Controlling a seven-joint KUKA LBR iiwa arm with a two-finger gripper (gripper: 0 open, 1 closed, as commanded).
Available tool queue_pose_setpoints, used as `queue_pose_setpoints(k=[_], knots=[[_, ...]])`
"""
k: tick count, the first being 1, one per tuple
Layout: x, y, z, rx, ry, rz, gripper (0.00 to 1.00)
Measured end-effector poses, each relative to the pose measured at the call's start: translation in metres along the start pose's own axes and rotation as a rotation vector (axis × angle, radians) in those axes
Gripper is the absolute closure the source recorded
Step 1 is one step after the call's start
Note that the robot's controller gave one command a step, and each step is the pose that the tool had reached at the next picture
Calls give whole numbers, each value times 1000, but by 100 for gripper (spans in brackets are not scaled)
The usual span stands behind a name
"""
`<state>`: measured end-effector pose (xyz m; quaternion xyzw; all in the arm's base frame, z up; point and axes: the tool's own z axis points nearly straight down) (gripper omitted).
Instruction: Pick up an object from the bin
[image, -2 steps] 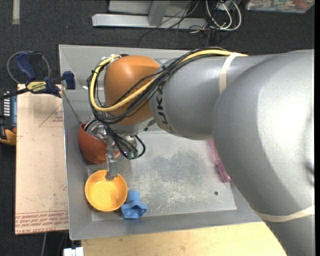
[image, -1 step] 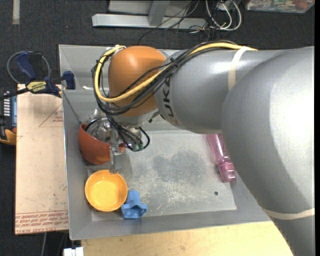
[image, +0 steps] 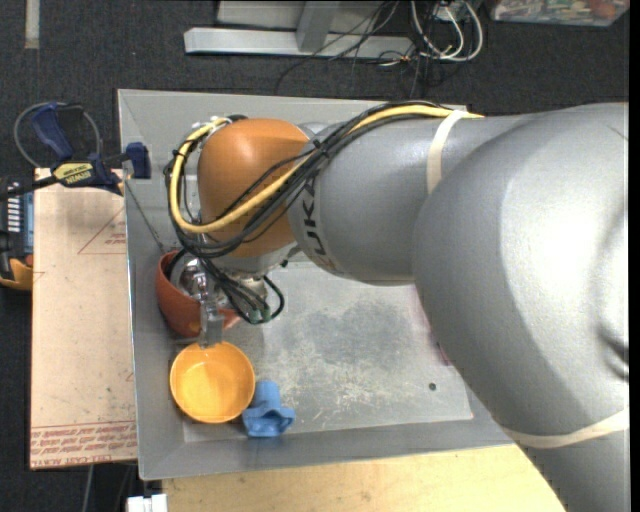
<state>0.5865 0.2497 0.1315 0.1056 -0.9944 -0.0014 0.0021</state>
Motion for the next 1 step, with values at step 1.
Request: queue_pose_setpoints(k=[1], knots=[[0, 0, 0, 0, 0, 1, 100]])
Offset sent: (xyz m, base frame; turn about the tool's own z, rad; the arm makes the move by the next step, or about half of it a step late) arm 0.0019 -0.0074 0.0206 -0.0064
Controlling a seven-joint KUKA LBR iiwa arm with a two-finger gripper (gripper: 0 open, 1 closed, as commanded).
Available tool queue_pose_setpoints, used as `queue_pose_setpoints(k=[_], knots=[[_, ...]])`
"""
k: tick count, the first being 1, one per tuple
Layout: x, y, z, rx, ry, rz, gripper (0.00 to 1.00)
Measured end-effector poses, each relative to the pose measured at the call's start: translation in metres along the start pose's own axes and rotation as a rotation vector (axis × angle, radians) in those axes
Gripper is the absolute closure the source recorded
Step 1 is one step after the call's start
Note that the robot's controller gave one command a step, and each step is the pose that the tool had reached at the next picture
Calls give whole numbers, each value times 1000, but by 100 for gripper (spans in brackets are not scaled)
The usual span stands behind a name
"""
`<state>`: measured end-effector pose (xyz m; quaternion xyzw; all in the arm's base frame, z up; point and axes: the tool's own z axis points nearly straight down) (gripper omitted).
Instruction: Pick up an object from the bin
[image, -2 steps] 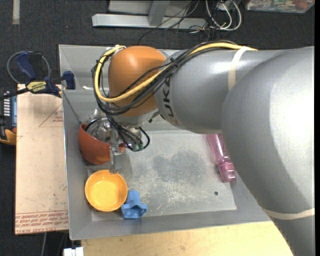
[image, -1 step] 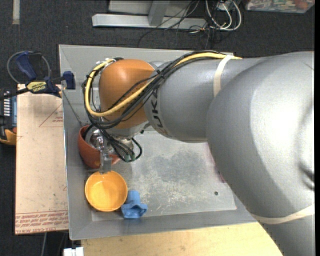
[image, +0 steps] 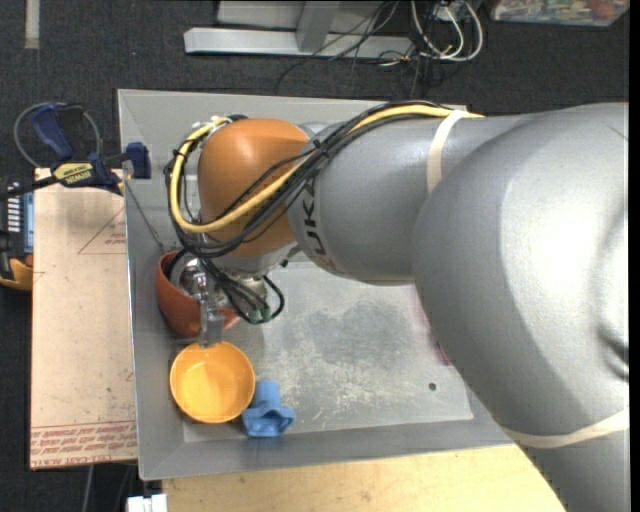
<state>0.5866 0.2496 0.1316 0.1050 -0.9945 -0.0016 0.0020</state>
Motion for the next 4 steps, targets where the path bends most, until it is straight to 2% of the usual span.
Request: queue_pose_setpoints(k=[1, 2, 3, 4], knots=[[1, -9, -17, 4, 6, -4, 100], [8, -14, 15, 0, 6, -178, 100], [8, -15, 11, 1, 3, -131, 100], [16, -1, 1, 4, 8, -208, 100]])
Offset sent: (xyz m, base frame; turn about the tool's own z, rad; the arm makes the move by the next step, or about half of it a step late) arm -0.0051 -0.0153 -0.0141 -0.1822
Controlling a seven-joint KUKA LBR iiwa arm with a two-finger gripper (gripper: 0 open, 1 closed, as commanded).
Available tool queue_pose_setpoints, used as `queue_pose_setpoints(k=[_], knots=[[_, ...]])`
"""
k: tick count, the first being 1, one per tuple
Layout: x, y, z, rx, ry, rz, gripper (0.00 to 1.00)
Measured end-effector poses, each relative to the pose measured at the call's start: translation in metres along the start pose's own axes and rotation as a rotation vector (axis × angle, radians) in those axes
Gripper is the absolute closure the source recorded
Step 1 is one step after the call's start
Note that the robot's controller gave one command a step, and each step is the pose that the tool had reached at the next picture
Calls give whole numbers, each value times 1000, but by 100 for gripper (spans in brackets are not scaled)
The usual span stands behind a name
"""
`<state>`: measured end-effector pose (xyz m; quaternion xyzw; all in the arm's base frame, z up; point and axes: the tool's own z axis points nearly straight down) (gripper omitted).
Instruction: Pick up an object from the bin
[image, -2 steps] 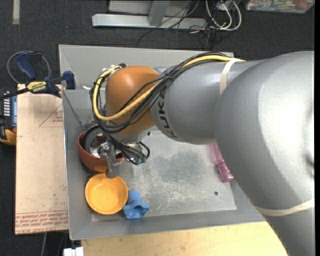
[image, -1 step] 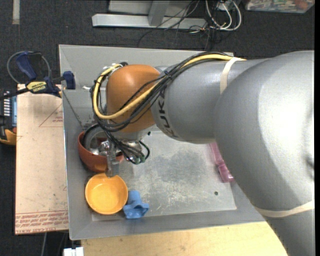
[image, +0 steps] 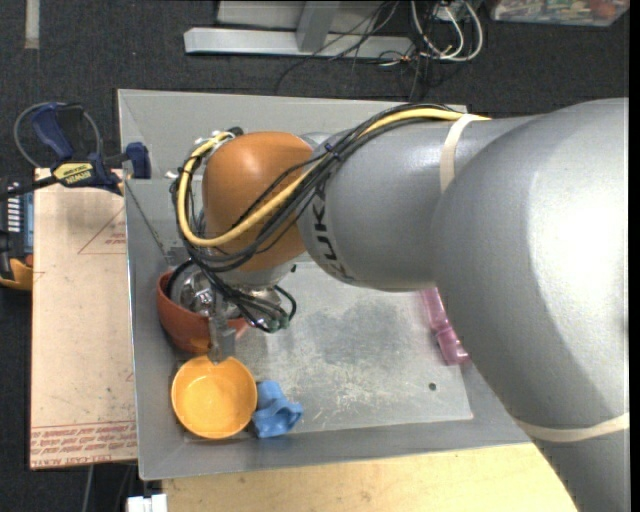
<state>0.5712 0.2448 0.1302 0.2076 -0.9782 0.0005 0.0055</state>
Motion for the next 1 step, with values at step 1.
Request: queue_pose_setpoints(k=[1], knots=[[-13, -11, -85, -2, -10, 184, 100]])
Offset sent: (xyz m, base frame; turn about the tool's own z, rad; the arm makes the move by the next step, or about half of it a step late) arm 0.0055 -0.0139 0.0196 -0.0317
